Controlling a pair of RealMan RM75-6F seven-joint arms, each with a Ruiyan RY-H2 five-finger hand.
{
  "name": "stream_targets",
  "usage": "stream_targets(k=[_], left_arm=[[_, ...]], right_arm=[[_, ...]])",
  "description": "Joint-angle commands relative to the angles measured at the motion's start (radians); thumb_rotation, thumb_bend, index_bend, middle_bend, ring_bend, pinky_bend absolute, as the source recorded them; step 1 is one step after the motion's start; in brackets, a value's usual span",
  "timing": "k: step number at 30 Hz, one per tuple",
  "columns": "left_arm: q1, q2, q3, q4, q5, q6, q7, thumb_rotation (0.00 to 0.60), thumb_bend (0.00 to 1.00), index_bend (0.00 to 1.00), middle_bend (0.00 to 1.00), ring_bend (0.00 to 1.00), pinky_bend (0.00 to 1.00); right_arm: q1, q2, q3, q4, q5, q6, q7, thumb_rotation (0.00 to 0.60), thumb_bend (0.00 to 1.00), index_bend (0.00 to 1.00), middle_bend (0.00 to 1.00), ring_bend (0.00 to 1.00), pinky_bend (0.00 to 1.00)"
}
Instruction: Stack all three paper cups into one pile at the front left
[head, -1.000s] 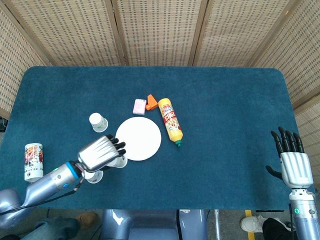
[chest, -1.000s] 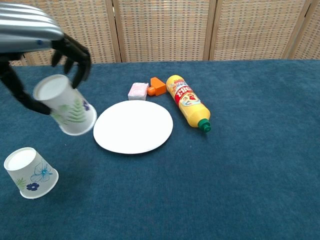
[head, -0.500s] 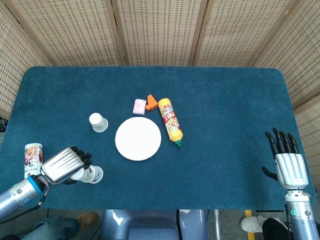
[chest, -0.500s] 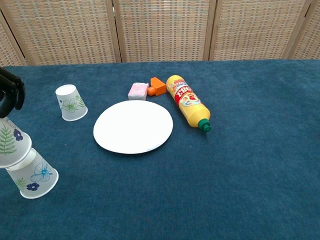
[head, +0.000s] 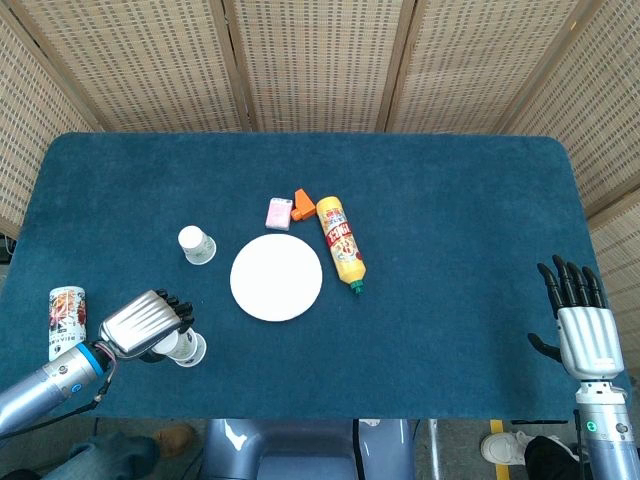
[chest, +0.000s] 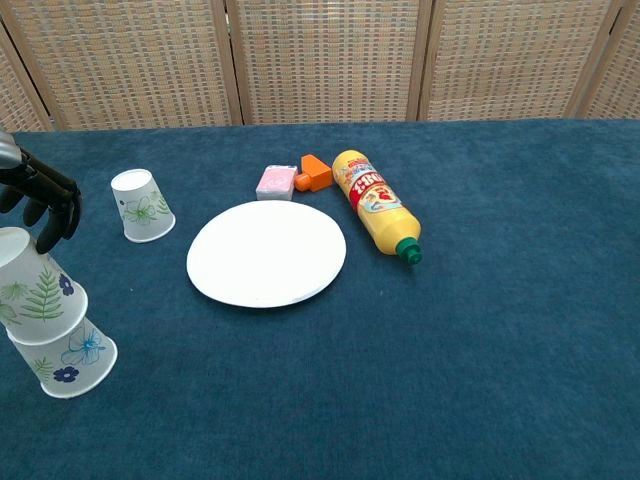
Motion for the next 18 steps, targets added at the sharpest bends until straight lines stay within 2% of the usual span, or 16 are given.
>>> stream_targets(k=[1, 5, 7, 11, 18], left_arm=[[-0.002, 0.000, 0.002, 0.001, 0.001, -0.007, -0.005, 0.600, 0.00, 0.55, 0.41, 0.45, 0.48], [-0.002, 0.007, 0.008, 0.002, 0.003, -0.017, -0.011, 0.600, 0.00, 0.53, 0.39, 0.44, 0.47], [-0.003, 0.010, 0.011, 0.003, 0.000, -0.028, -0.009, 0.600, 0.00, 0.48, 0.34, 0.39, 0.43], [-0.003, 0.009, 0.010, 0.007, 0.000, -0.032, -0.004, 0.600, 0.00, 0.34, 0.21, 0.19, 0.30], [0.000, 0.007, 0.014, 0.017, 0.010, -0.025, -0.019, 0.600, 0.00, 0.11, 0.06, 0.06, 0.22]], right_arm=[[0.000, 0.000, 0.000, -0.001, 0.000, -0.002, -0.002, 0.600, 0.00, 0.00, 0.00, 0.00, 0.00], [-0.001, 0.000, 0.002, -0.002, 0.001, -0.003, -0.004, 0.600, 0.00, 0.00, 0.00, 0.00, 0.00], [-0.001, 0.000, 0.002, -0.003, 0.002, -0.006, -0.005, 0.600, 0.00, 0.00, 0.00, 0.00, 0.00], [-0.001, 0.000, 0.003, -0.004, 0.003, -0.008, -0.007, 0.600, 0.00, 0.00, 0.00, 0.00, 0.00], [-0.002, -0.001, 0.004, -0.005, 0.002, -0.011, -0.012, 0.600, 0.00, 0.00, 0.00, 0.00, 0.00]])
